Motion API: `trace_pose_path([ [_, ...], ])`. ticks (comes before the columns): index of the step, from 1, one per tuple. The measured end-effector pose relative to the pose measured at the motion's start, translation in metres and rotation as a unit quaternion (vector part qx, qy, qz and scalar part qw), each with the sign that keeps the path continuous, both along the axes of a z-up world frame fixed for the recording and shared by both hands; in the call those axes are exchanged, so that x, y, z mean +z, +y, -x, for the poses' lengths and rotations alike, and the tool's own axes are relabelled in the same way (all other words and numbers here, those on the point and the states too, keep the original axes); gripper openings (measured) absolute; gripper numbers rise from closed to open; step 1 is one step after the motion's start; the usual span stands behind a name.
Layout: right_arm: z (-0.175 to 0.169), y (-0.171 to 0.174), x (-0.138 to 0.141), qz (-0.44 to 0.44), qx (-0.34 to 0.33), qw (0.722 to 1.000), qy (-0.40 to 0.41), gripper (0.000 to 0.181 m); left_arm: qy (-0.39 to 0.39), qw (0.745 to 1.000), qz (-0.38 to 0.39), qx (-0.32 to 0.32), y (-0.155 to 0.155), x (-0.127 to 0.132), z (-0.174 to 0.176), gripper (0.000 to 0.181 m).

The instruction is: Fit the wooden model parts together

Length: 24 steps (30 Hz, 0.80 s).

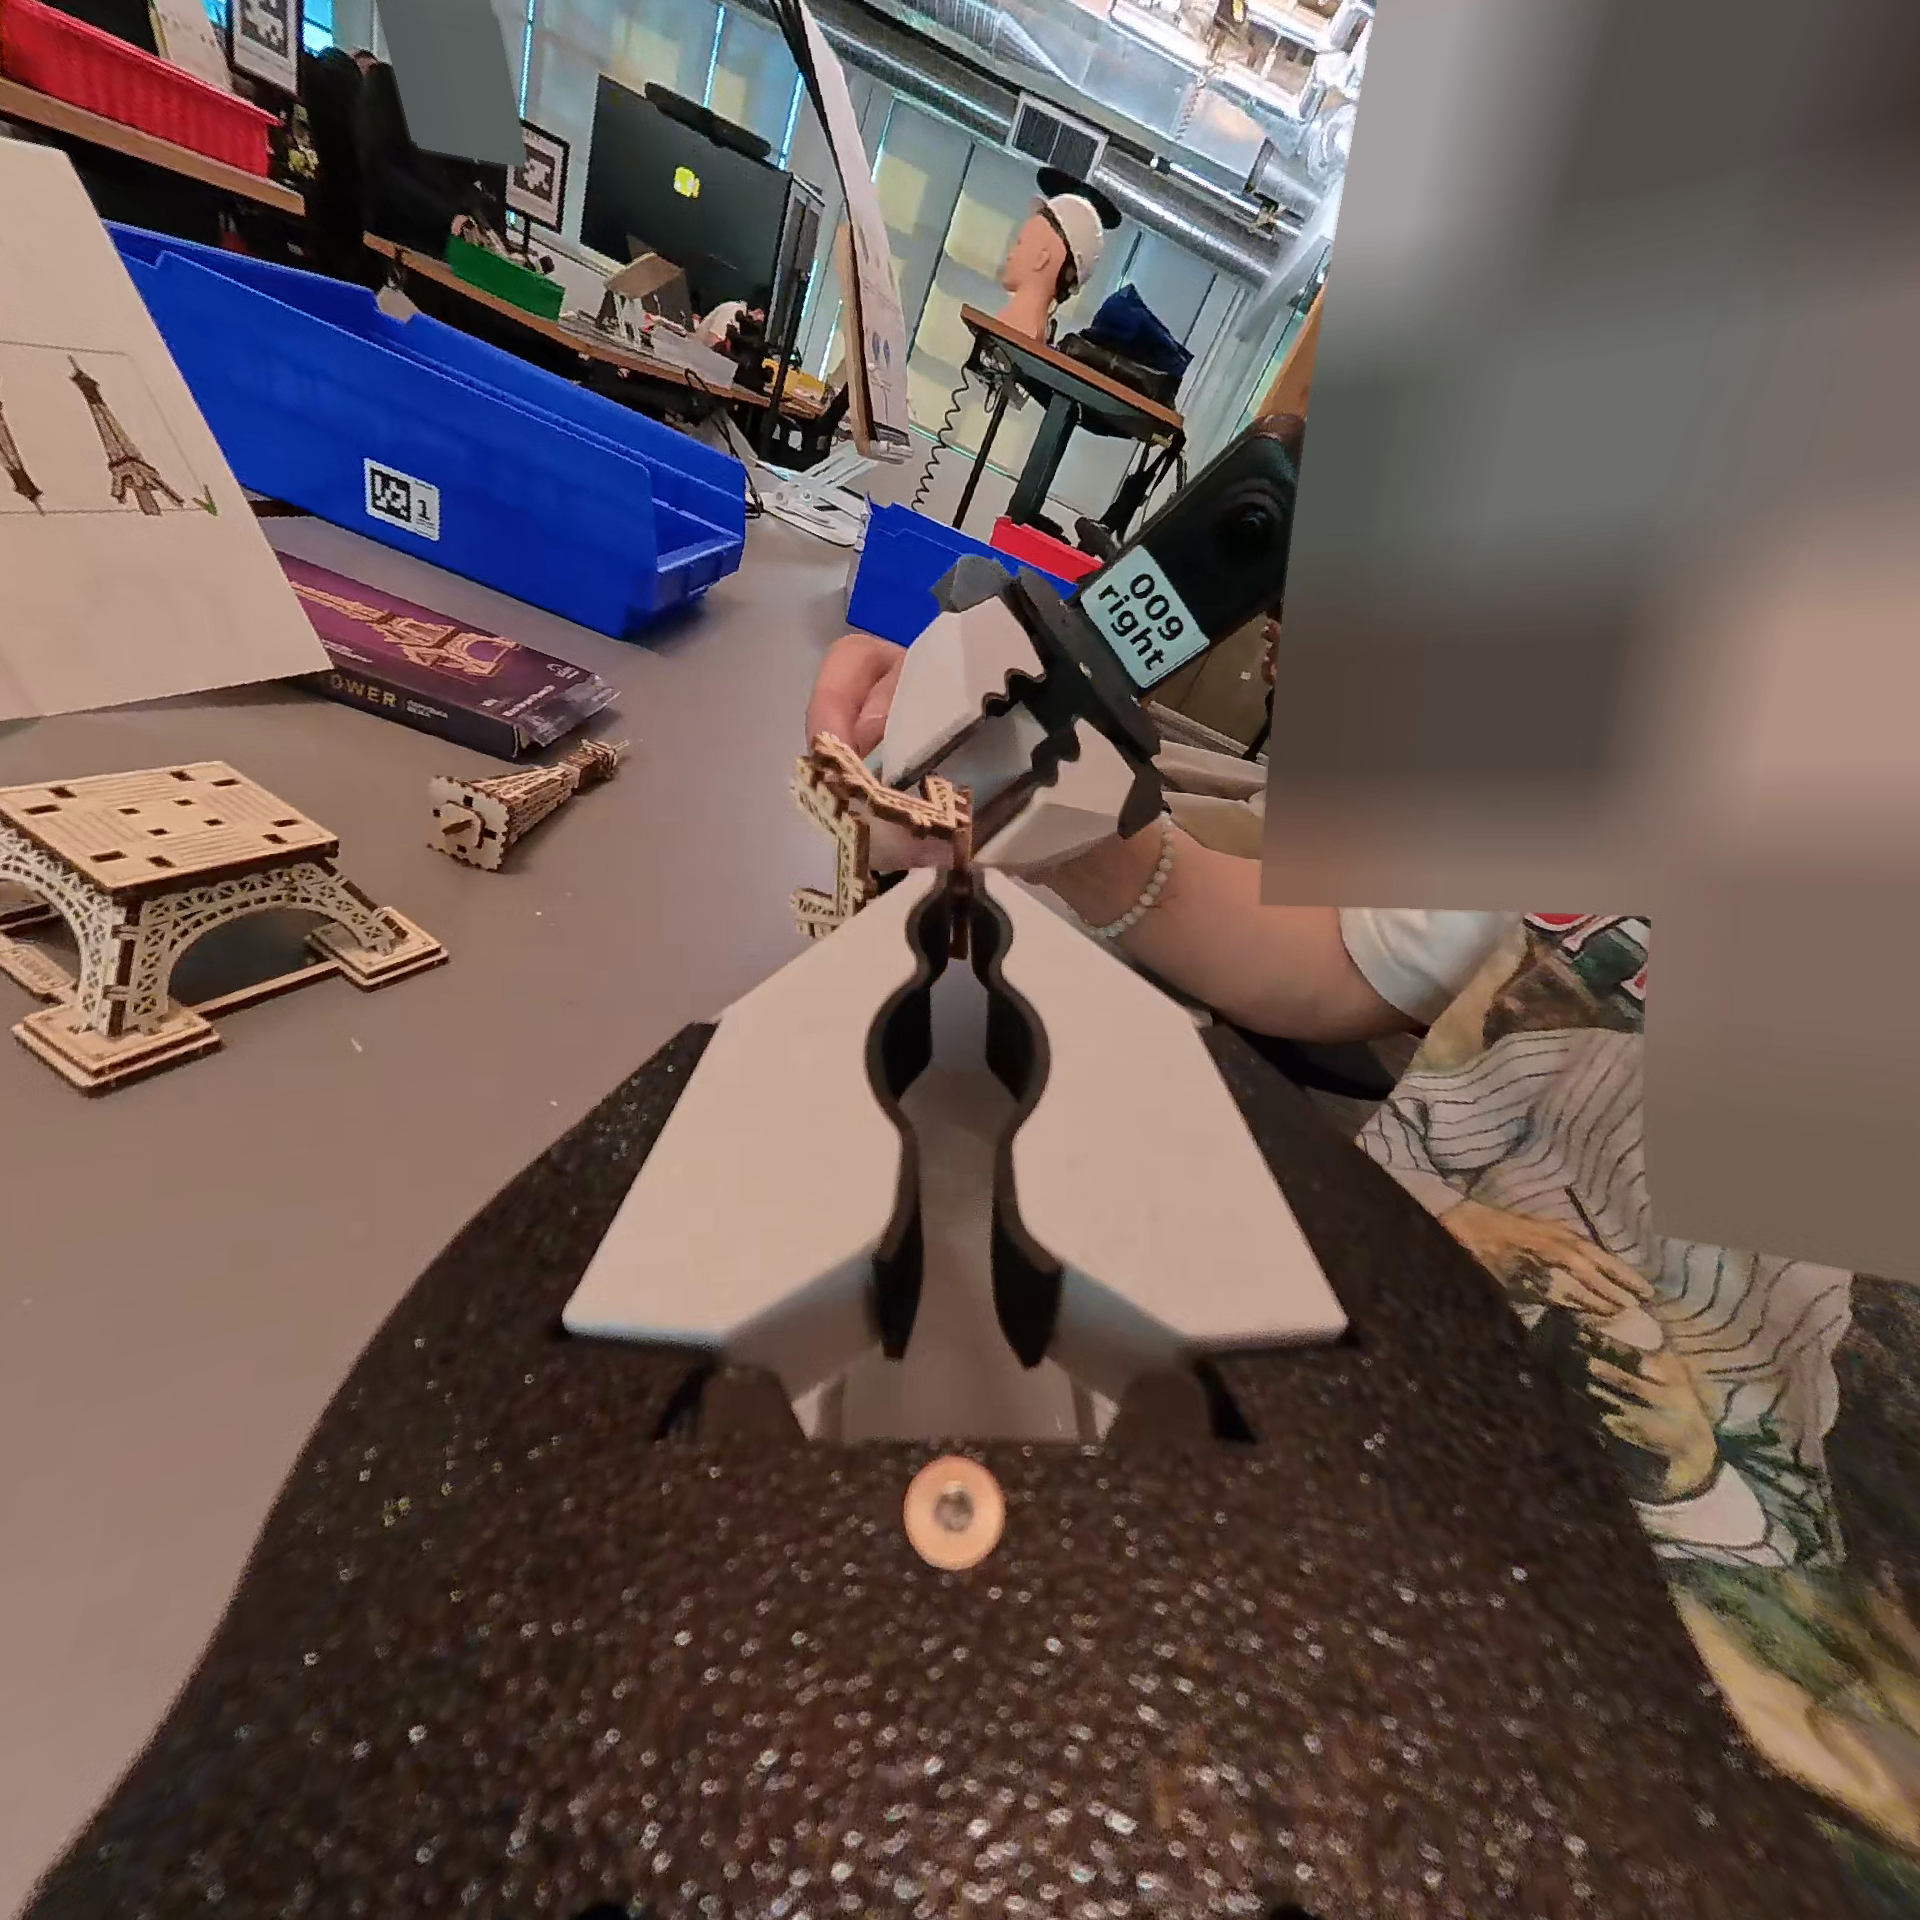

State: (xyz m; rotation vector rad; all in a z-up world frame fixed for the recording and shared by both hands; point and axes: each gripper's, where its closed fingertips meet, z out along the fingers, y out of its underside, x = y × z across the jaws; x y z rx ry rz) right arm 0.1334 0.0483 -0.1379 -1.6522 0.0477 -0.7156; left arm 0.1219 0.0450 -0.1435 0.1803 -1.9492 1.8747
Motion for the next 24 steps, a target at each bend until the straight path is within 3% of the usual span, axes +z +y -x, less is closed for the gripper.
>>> trace_pose_path([
  [24,0.0045,0.0046,-0.0065,0.042,0.0,0.998,-0.041,0.013,-0.035,0.999,-0.014,-0.007,0.0021,-0.0054,0.005,0.0],
])
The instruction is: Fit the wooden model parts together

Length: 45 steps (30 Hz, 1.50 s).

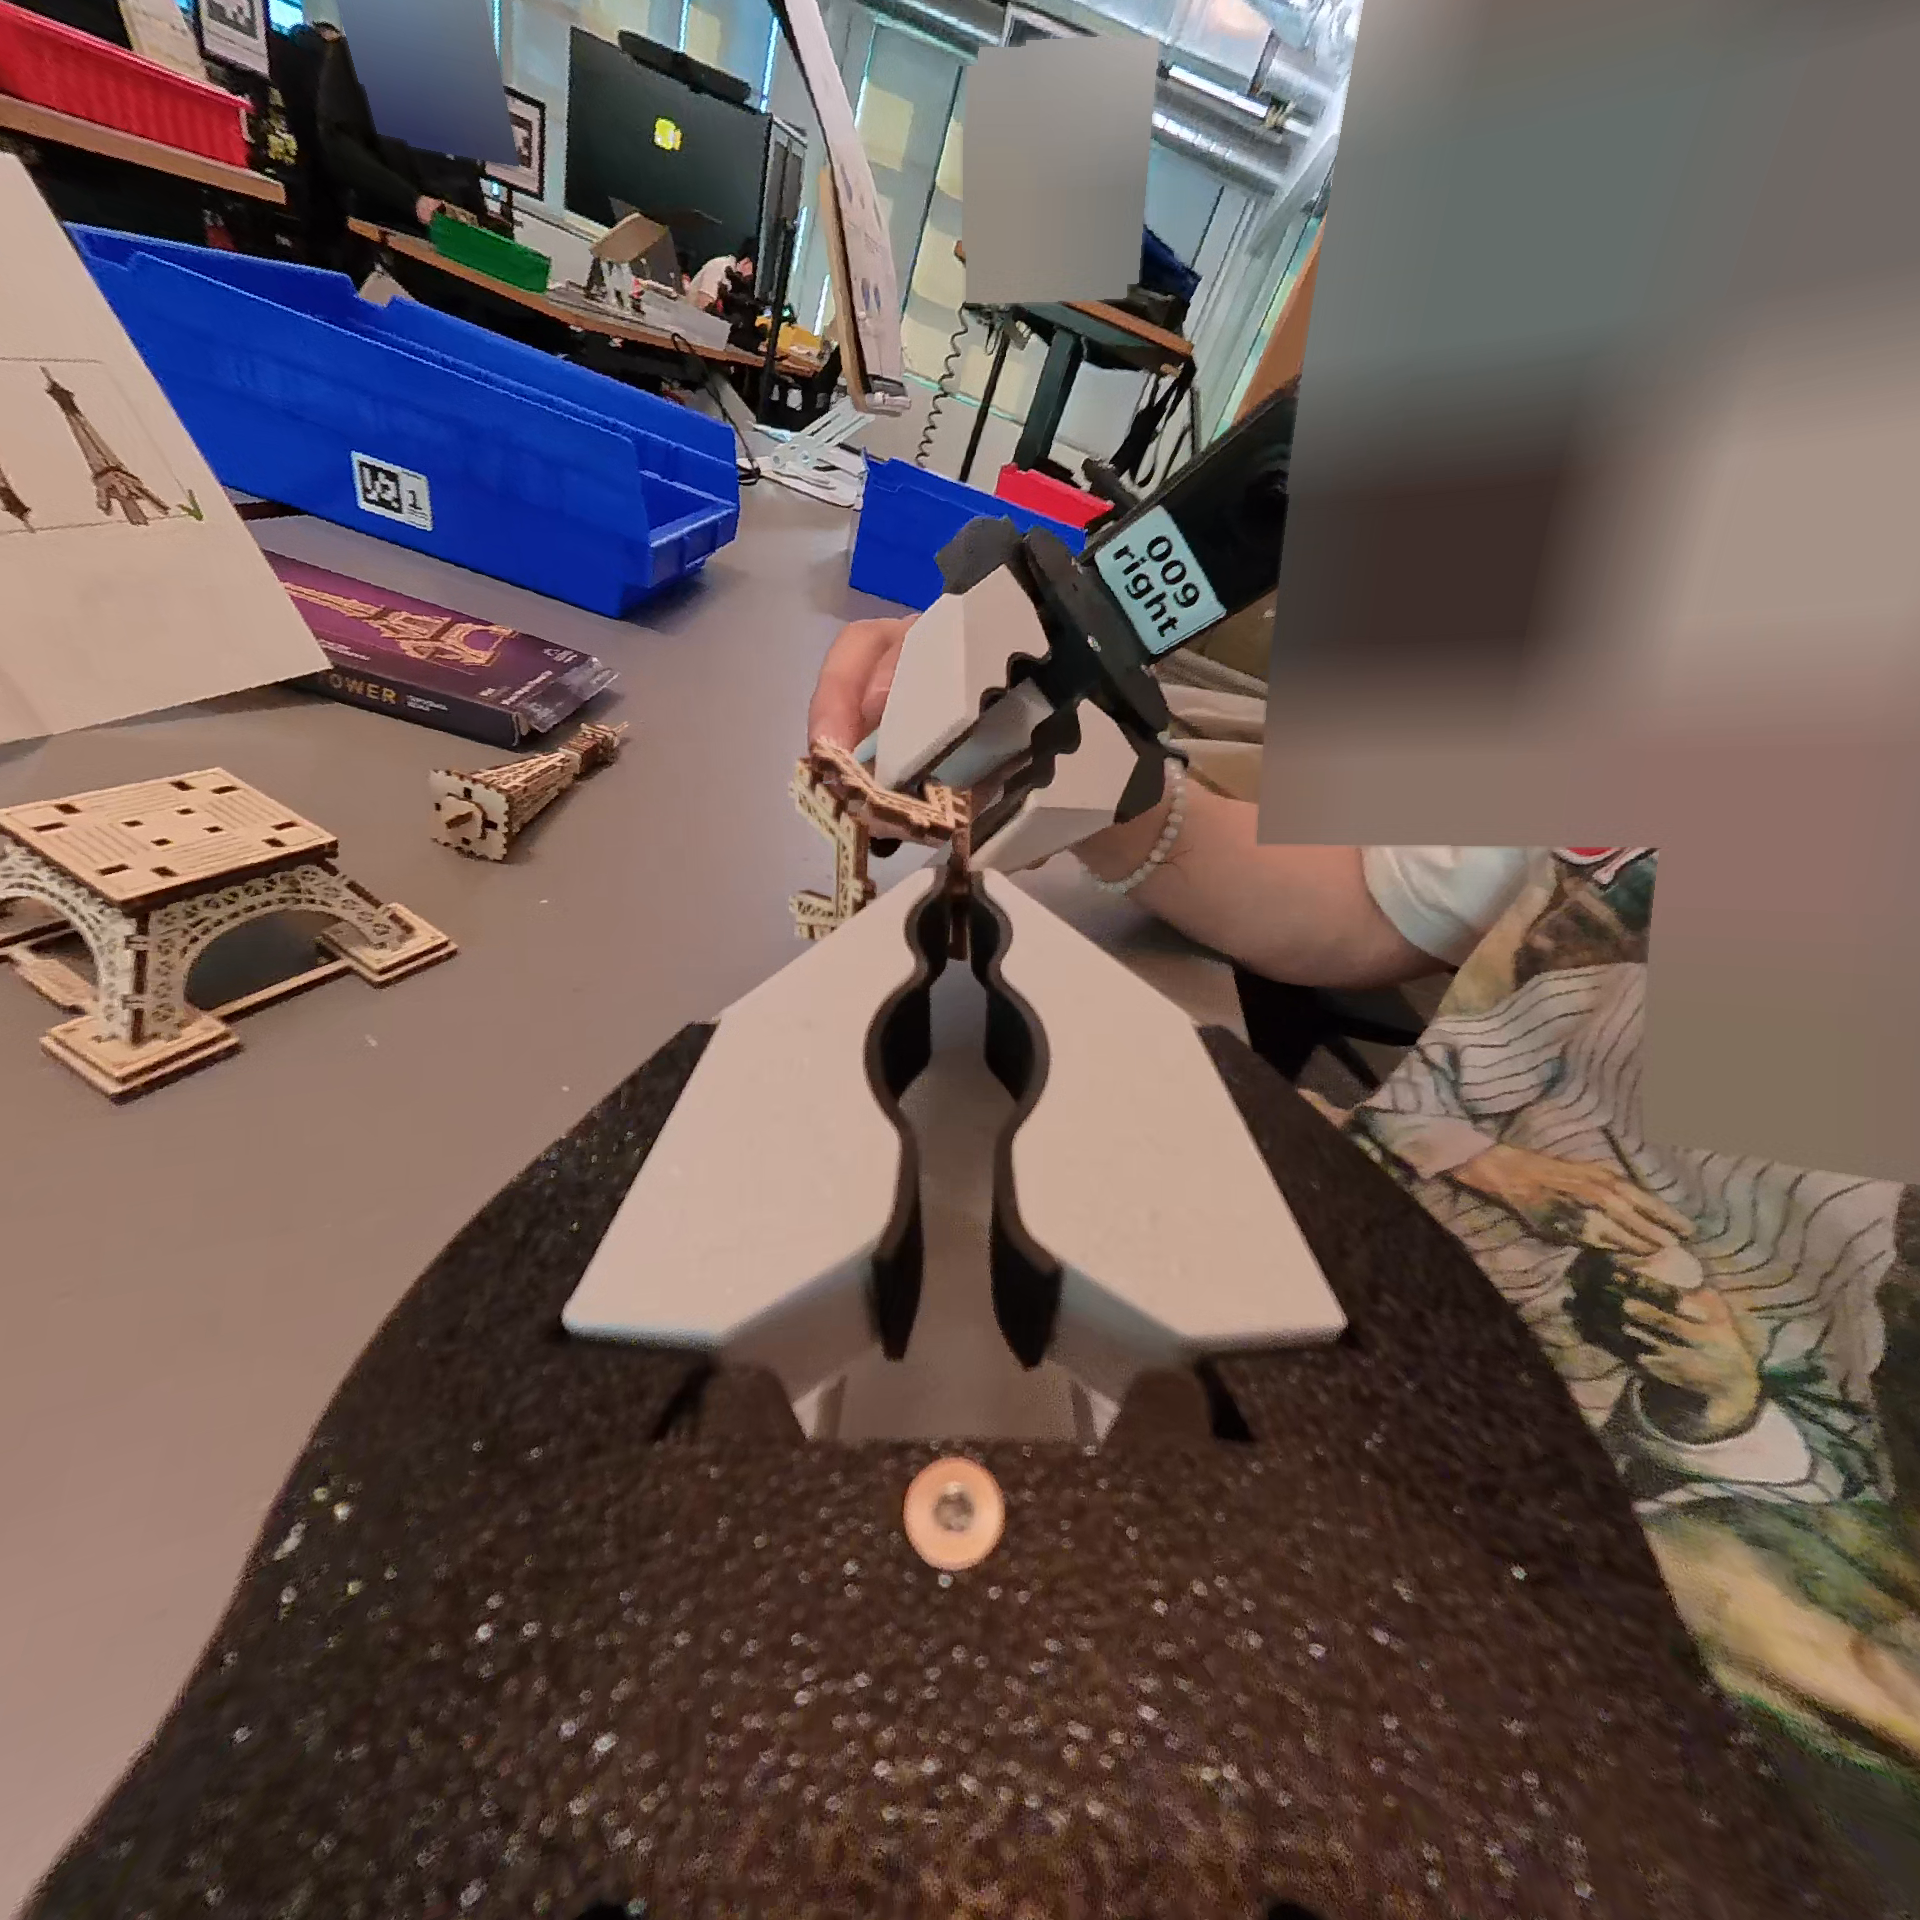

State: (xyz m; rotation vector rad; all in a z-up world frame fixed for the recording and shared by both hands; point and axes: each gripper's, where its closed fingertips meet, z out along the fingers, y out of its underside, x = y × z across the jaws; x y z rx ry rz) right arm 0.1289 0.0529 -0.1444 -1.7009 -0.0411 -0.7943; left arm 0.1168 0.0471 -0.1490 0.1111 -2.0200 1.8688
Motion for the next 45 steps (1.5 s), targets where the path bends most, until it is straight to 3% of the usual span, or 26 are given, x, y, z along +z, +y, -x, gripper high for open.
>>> trace_pose_path([
  [9,0.008,-0.003,-0.003,-0.005,0.04,0.999,0.033,0.016,-0.076,0.997,-0.003,-0.003,0.002,0.0,0.004,0.0],
  [13,0.0,-0.017,-0.002,-0.016,0.021,0.998,0.052,0.015,-0.141,0.99,-0.001,-0.027,0.009,0.0,0.015,0.0],
  [16,0.005,-0.007,-0.001,-0.023,0.034,0.998,0.052,0.027,-0.176,0.983,-0.007,-0.052,0.011,-0.003,0.025,0.0],
  [19,0.014,0.006,0.001,-0.028,0.059,0.997,0.048,0.023,-0.189,0.979,-0.003,-0.078,0.011,-0.004,0.036,0.0],
  [23,0.021,0.01,0.005,-0.034,0.076,0.996,0.034,0.004,-0.188,0.978,0.01,-0.093,0.011,-0.001,0.042,0.0],
  [37,0.023,0.017,0.015,-0.069,0.085,0.993,0.053,0.004,-0.101,0.983,0.093,-0.122,0.014,0.012,0.046,0.0],
  [40,0.019,0.013,0.018,-0.063,0.063,0.996,0.023,0.002,-0.094,0.986,0.099,-0.099,0.013,0.015,0.039,0.003],
  [42,0.008,0.007,0.017,-0.042,0.018,0.999,-0.016,0.0,-0.088,0.99,0.095,-0.058,0.014,0.018,0.025,0.019],
  [45,-0.006,0.003,0.008,0.024,-0.049,0.995,-0.086,0.0,-0.133,0.99,0.046,0.003,0.019,0.012,0.005,0.017],
])
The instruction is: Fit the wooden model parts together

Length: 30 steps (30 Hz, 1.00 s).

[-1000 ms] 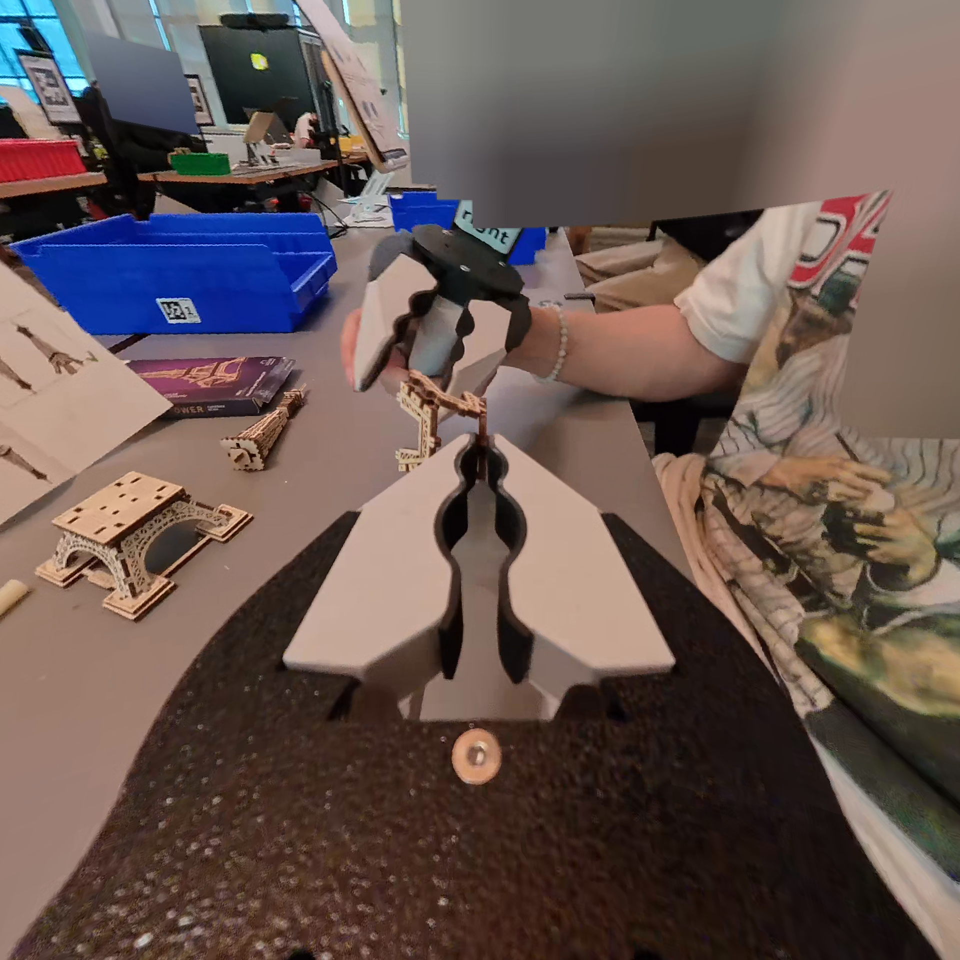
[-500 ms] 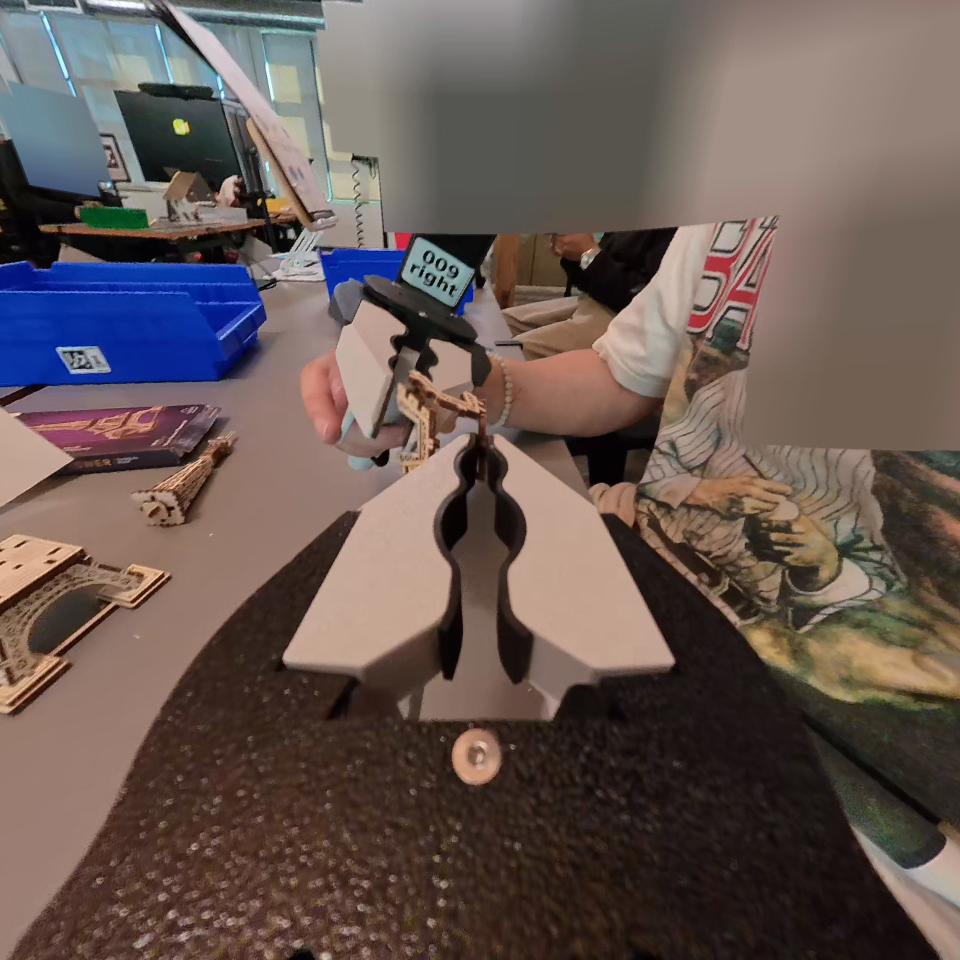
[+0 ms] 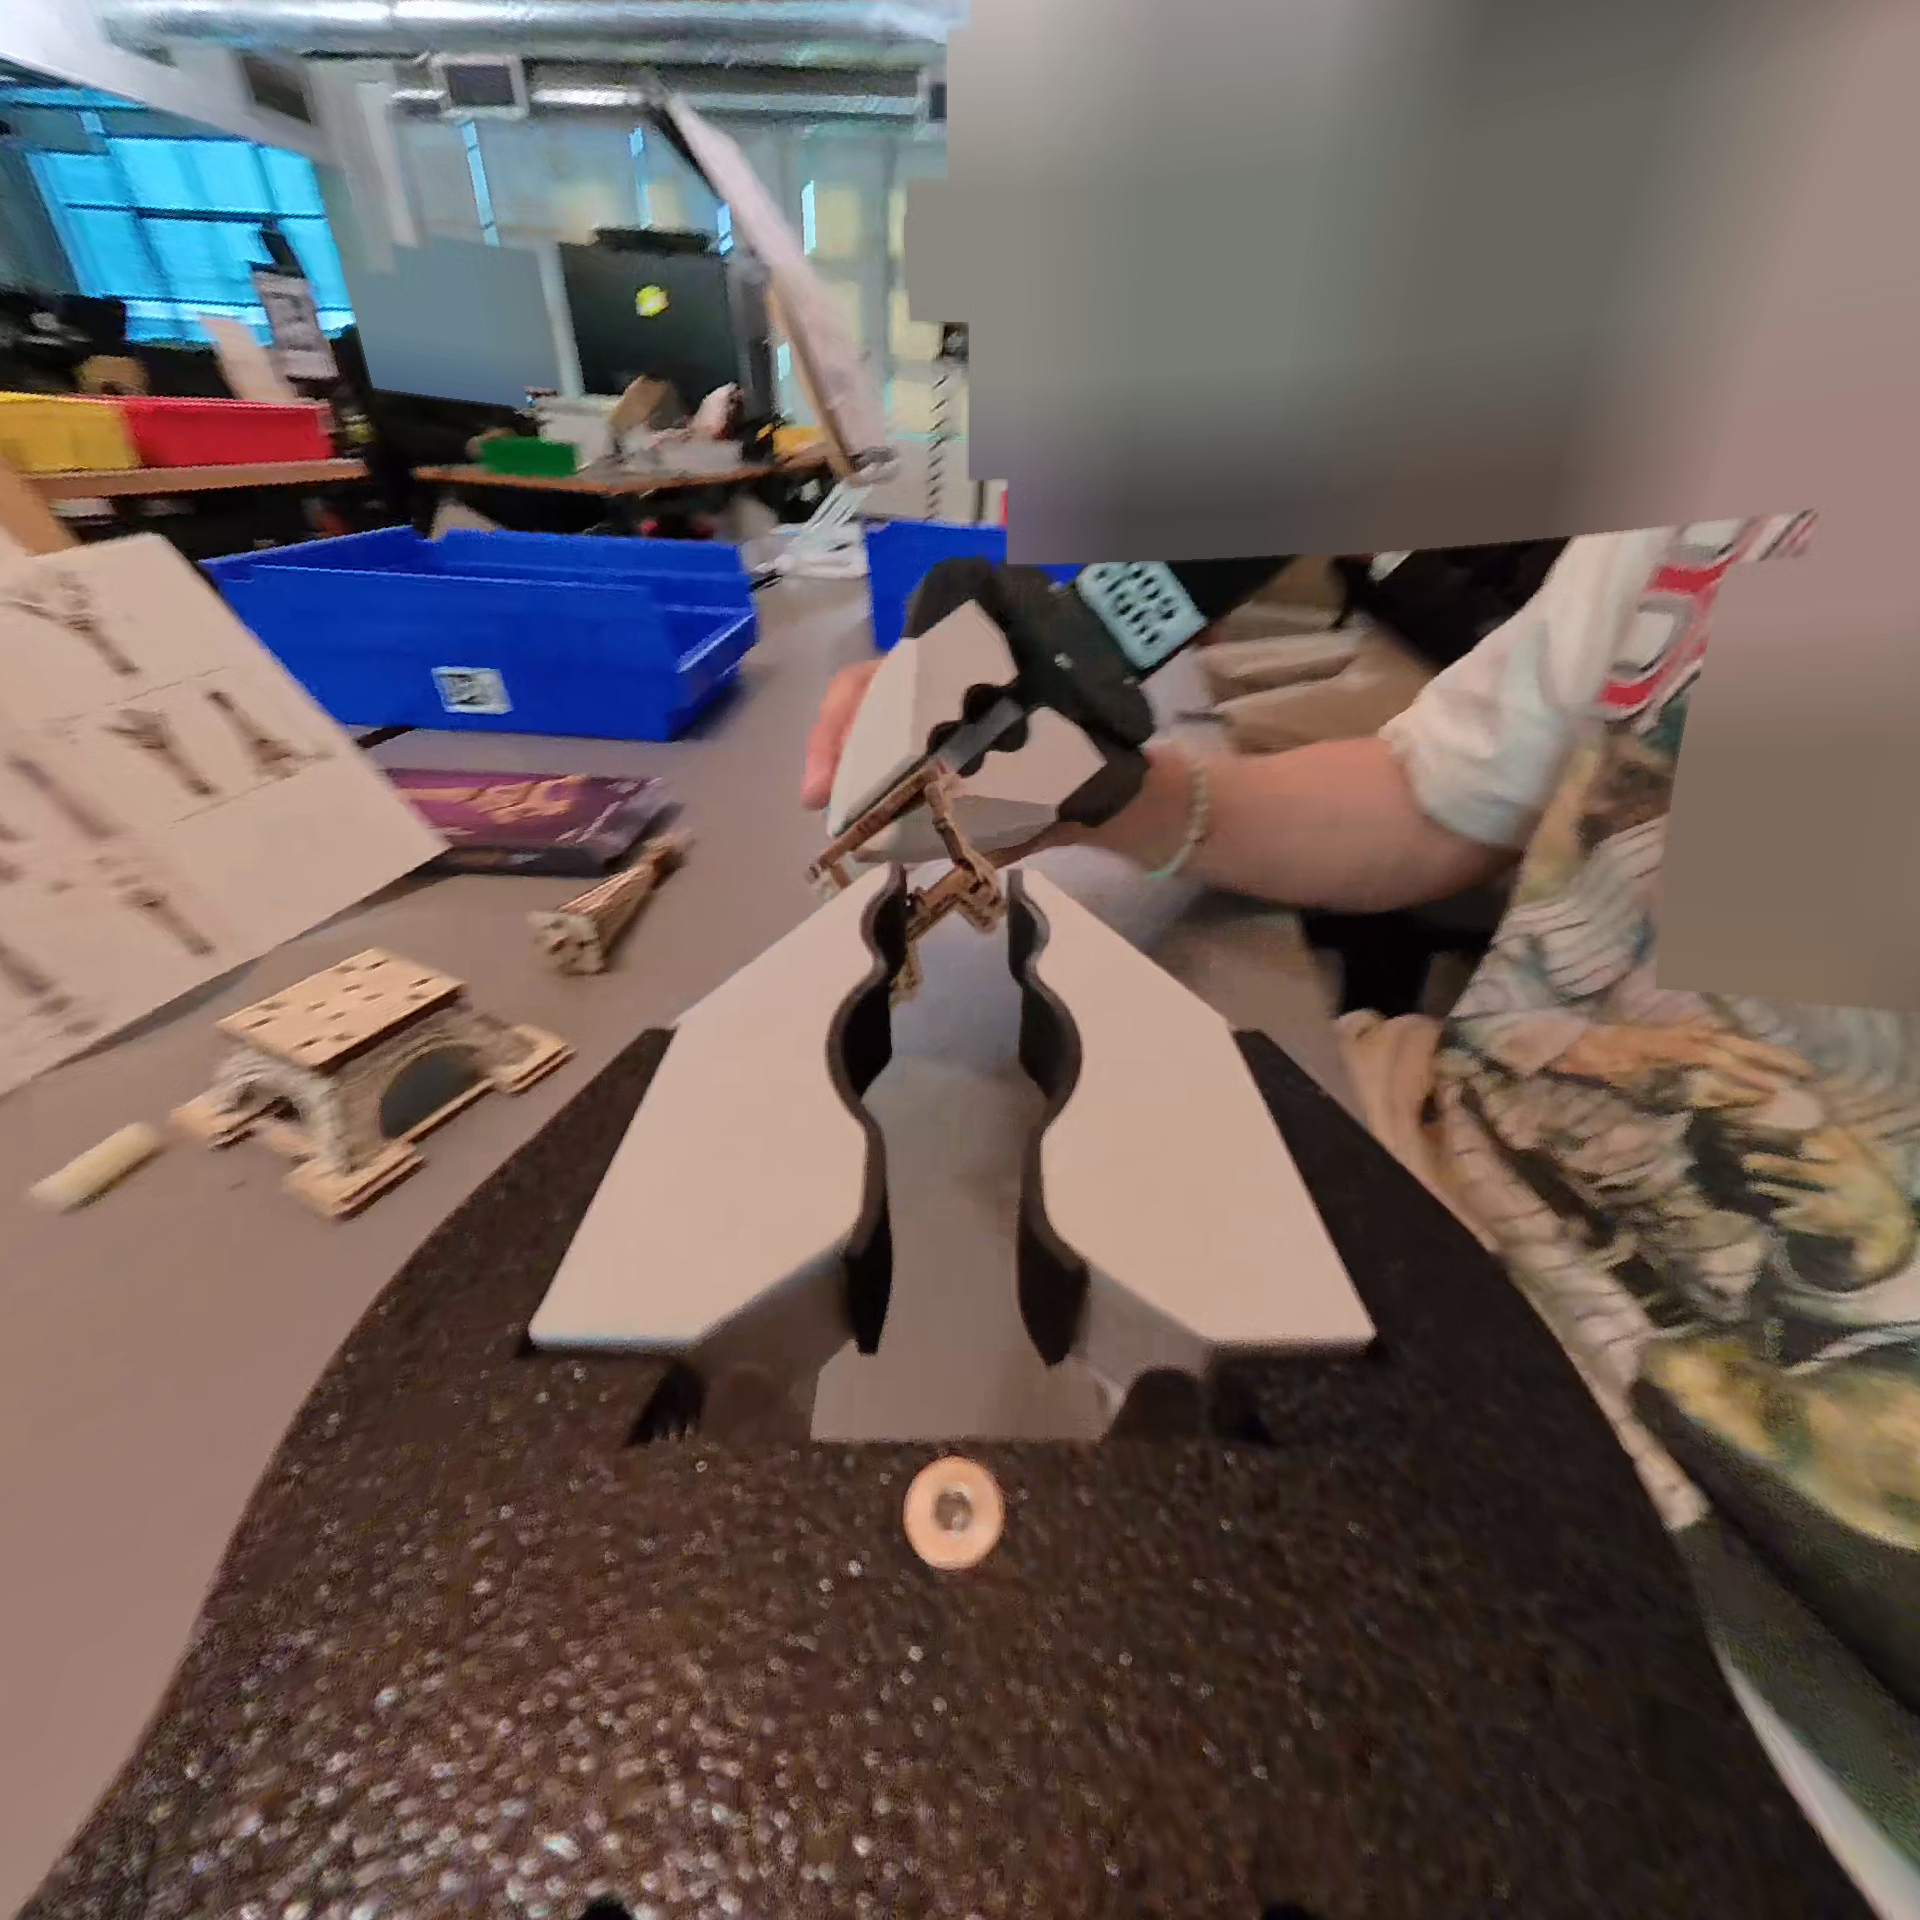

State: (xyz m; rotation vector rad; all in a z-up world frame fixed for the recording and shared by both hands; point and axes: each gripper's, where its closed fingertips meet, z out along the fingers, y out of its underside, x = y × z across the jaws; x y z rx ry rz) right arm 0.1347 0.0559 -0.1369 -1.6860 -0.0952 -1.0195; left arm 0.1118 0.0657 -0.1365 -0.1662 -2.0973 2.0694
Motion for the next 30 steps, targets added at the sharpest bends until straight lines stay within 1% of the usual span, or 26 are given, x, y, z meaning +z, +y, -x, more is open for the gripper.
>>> trace_pose_path([
  [1,-0.002,0.001,-0.002,0.014,-0.011,1.0,-0.012,0.0,-0.024,1.0,-0.013,0.015,0.002,-0.001,-0.003,0.013],
  [2,-0.003,0.003,-0.005,0.027,-0.019,0.999,-0.02,0.0,-0.046,0.998,-0.028,0.03,0.003,-0.002,-0.005,0.014],
  [4,-0.01,0.002,-0.008,0.046,-0.047,0.997,-0.033,0.0,-0.095,0.989,-0.064,0.091,0.004,-0.004,-0.019,0.024],
  [5,-0.012,0.001,-0.011,0.058,-0.055,0.996,-0.035,0.0,-0.13,0.98,-0.084,0.125,0.005,-0.005,-0.027,0.028],
  [7,-0.018,-0.002,-0.016,0.066,-0.075,0.995,-0.02,0.0,-0.216,0.953,-0.1,0.187,0.007,0.001,-0.037,0.027],
  [9,-0.023,-0.005,-0.018,0.058,-0.088,0.994,0.01,0.0,-0.288,0.929,-0.106,0.208,0.002,0.007,-0.033,0.023],
  [10,-0.027,-0.007,-0.018,0.046,-0.101,0.993,0.028,0.0,-0.321,0.916,-0.118,0.209,-0.002,0.006,-0.029,0.021],
  [11,-0.031,-0.009,-0.02,0.04,-0.113,0.992,0.05,0.0,-0.355,0.901,-0.134,0.21,-0.006,0.003,-0.026,0.018],
  [14,-0.04,-0.014,-0.028,0.032,-0.146,0.984,0.099,0.0,-0.459,0.836,-0.169,0.247,-0.015,0.002,-0.027,0.015],
  [17,-0.042,-0.013,-0.032,0.011,-0.151,0.979,0.139,0.0,-0.527,0.778,-0.191,0.283,-0.022,0.003,-0.032,0.012],
  [19,-0.043,-0.013,-0.03,-0.01,-0.153,0.976,0.157,0.0,-0.562,0.744,-0.204,0.298,-0.025,0.001,-0.036,0.008],
  [21,-0.042,-0.012,-0.028,-0.019,-0.148,0.975,0.162,0.0,-0.581,0.724,-0.214,0.303,-0.026,-0.001,-0.038,0.009],
  [26,-0.043,-0.011,-0.026,-0.018,-0.162,0.975,0.151,0.0,-0.598,0.705,-0.237,0.299,-0.028,-0.007,-0.038,0.01],
  [30,-0.043,-0.01,-0.02,-0.02,-0.169,0.977,0.128,0.0,-0.606,0.687,-0.242,0.32,-0.028,-0.001,-0.041,0.008],
])
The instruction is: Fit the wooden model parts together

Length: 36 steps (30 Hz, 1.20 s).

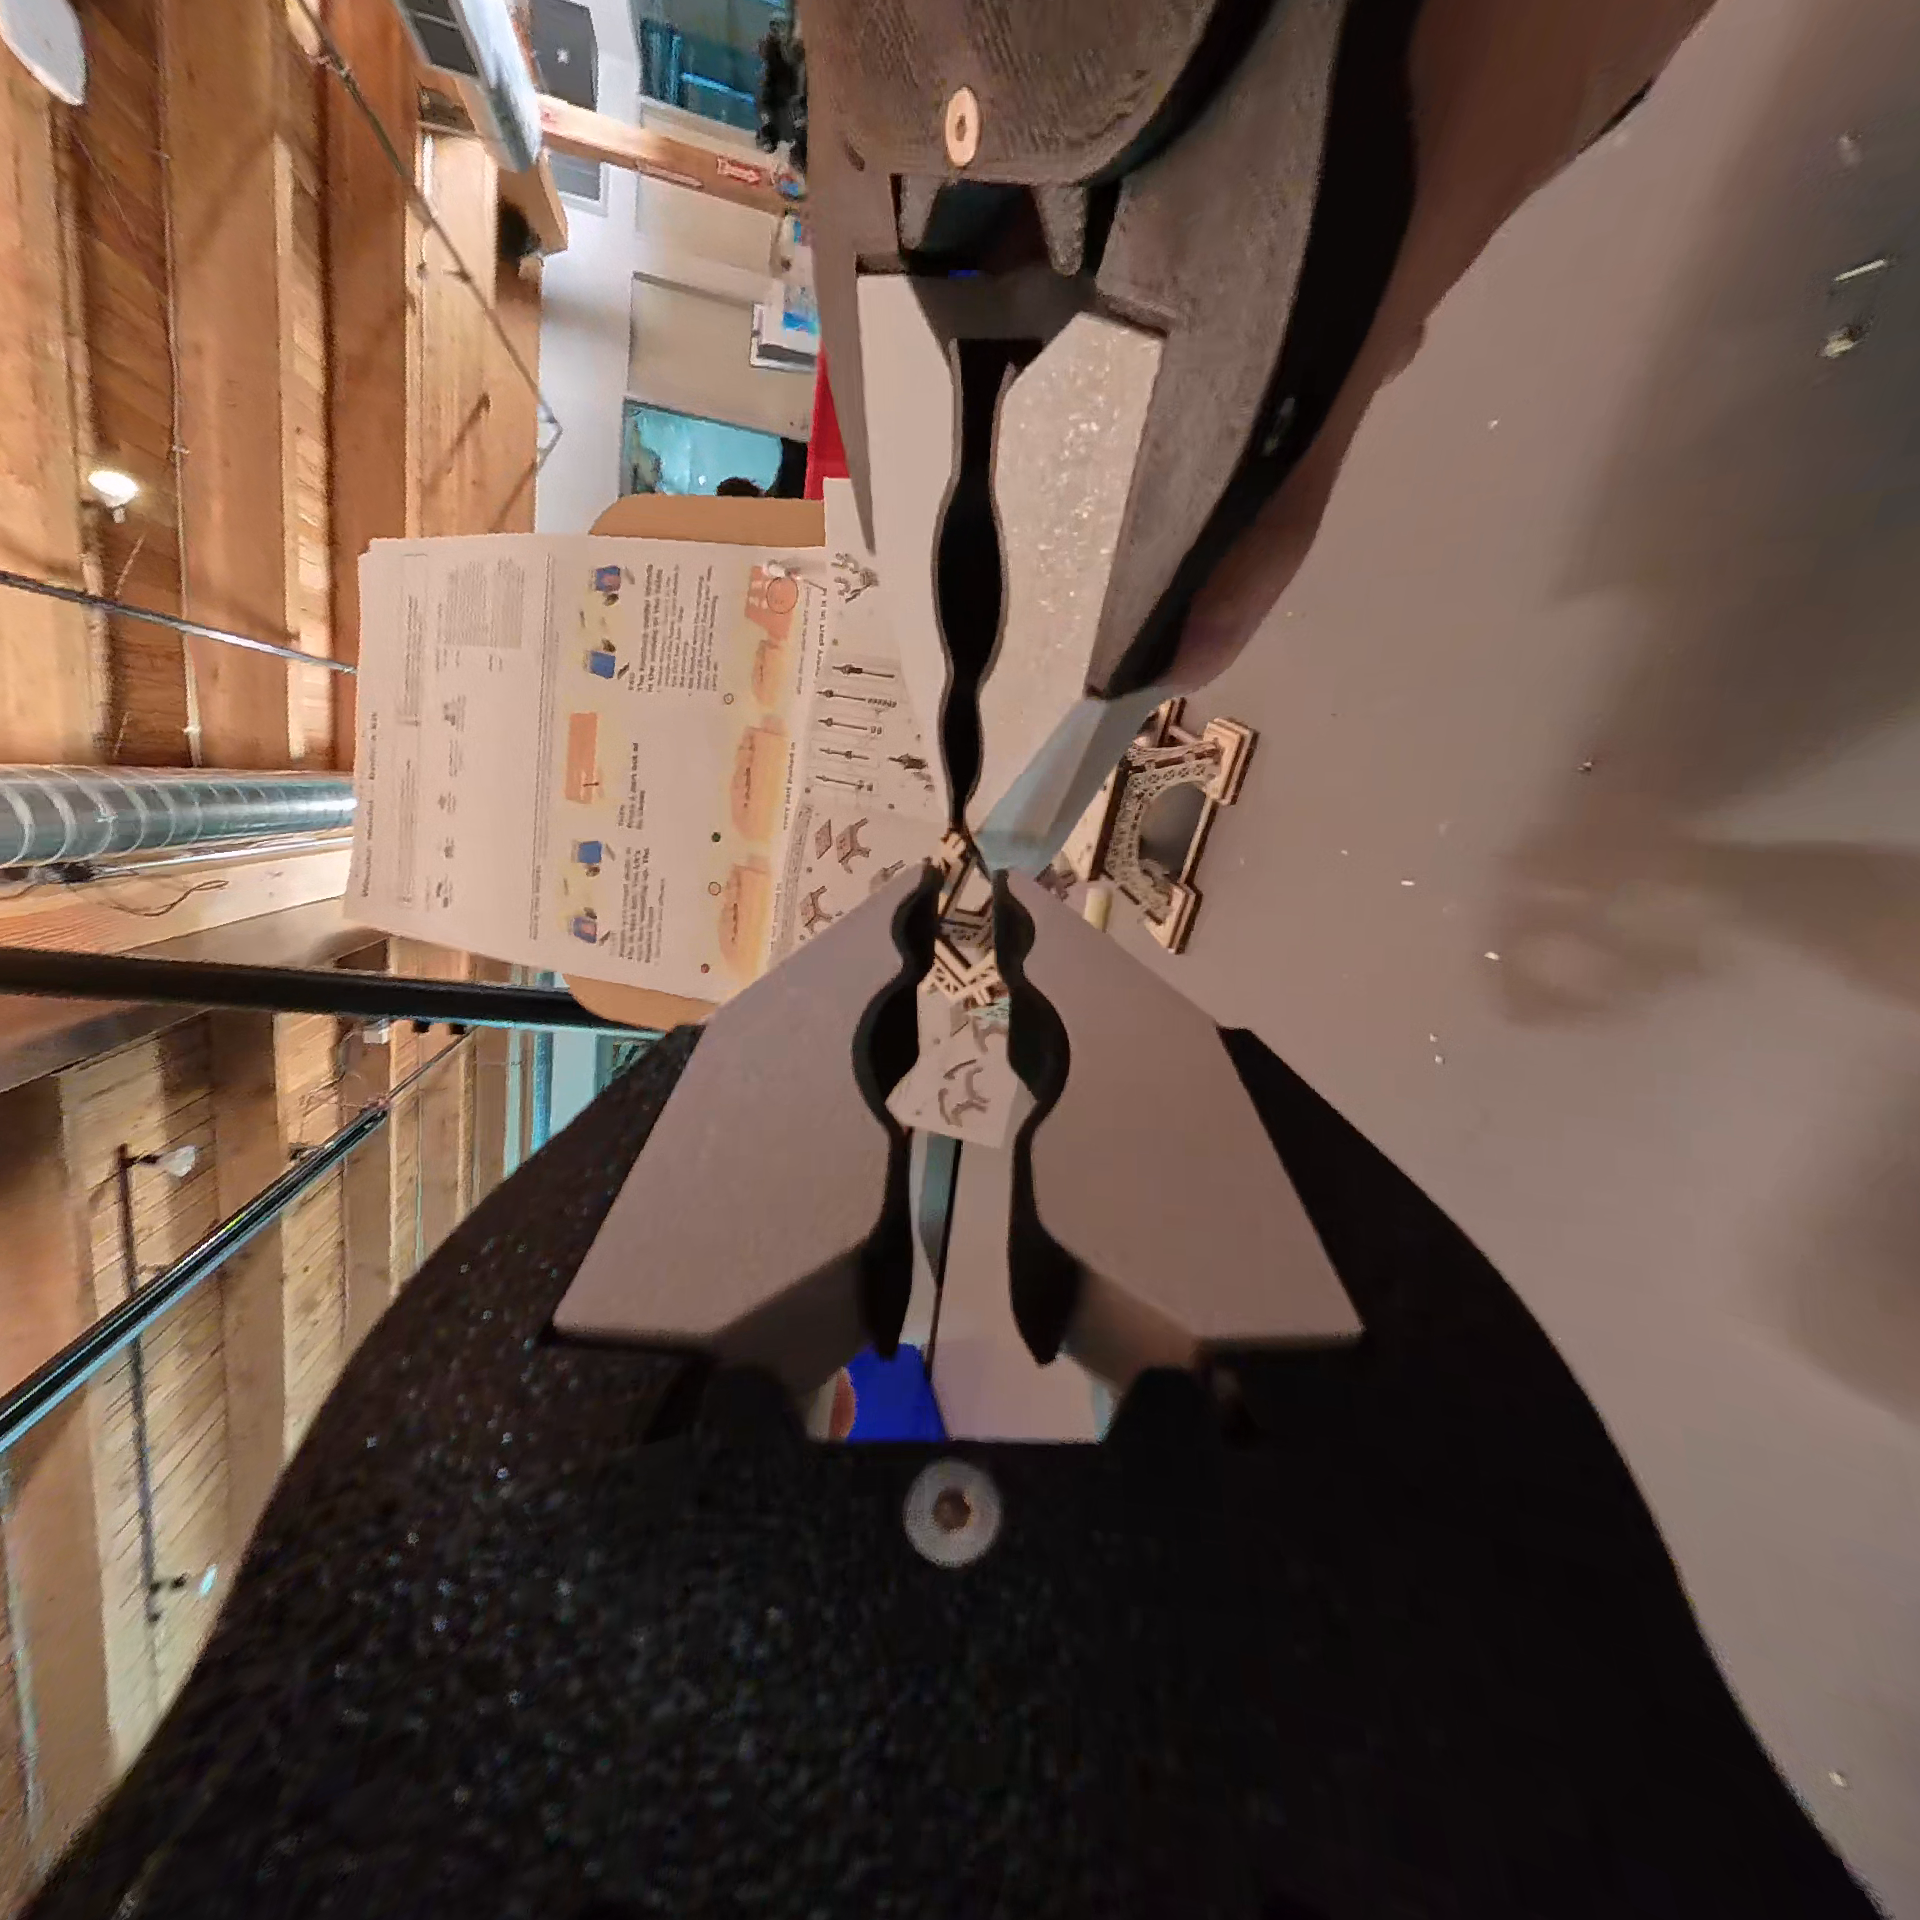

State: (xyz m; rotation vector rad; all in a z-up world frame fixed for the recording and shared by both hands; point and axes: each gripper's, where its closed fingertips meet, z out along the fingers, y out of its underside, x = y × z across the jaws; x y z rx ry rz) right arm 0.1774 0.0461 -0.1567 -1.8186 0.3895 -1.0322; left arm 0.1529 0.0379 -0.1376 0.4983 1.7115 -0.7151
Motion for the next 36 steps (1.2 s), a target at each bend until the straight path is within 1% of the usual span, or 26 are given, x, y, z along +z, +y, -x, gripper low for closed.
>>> trace_pose_path([
  [3,0.0,-0.001,0.004,0.018,-0.012,0.999,-0.028,0.0,-0.026,1.0,0.002,0.014,0.002,0.006,-0.002,0.002],
  [8,0.001,0.0,0.009,0.044,-0.02,0.997,-0.067,0.0,-0.046,0.998,0.004,0.031,0.005,0.011,-0.006,0.0],
  [12,0.002,-0.001,0.016,0.041,-0.023,0.995,-0.089,0.0,-0.05,0.998,0.016,0.022,0.005,0.016,-0.003,0.0],
  [23,0.007,0.001,0.027,0.025,-0.01,0.993,-0.116,0.0,-0.042,0.999,0.033,0.003,0.007,0.024,0.001,0.0],
  [28,0.008,0.0,0.025,0.046,-0.008,0.991,-0.128,0.0,-0.04,0.999,0.024,-0.006,0.007,0.019,0.002,0.0],
  [29,0.008,0.0,0.025,0.055,-0.011,0.989,-0.134,0.0,-0.033,0.999,0.017,-0.009,0.007,0.016,0.002,0.0],
  [30,0.009,0.001,0.028,0.058,-0.009,0.987,-0.147,0.0,-0.018,1.0,-0.005,-0.019,0.005,0.008,0.003,0.0],
  [31,0.016,0.009,0.032,0.045,0.012,0.986,-0.158,0.0,-0.012,1.0,-0.016,-0.02,0.004,0.001,0.003,0.0],
  [32,0.021,0.015,0.035,0.037,0.023,0.987,-0.156,0.0,-0.037,0.999,0.001,-0.005,0.006,0.007,-0.001,0.0],
  [33,0.015,0.01,0.035,0.056,-0.009,0.985,-0.164,0.0,-0.066,0.998,0.018,0.007,0.009,0.016,-0.003,0.0],
  [34,0.009,0.004,0.031,0.089,-0.031,0.981,-0.172,0.0,-0.071,0.997,0.033,0.006,0.01,0.023,-0.002,0.0],
  [35,0.006,0.0,0.027,0.093,-0.032,0.98,-0.171,0.0,-0.054,0.997,0.051,0.002,0.01,0.028,0.0,0.0],
  [36,0.007,0.001,0.023,0.074,-0.015,0.985,-0.152,0.0,-0.036,0.997,0.062,-0.001,0.01,0.03,0.0,0.0],
])
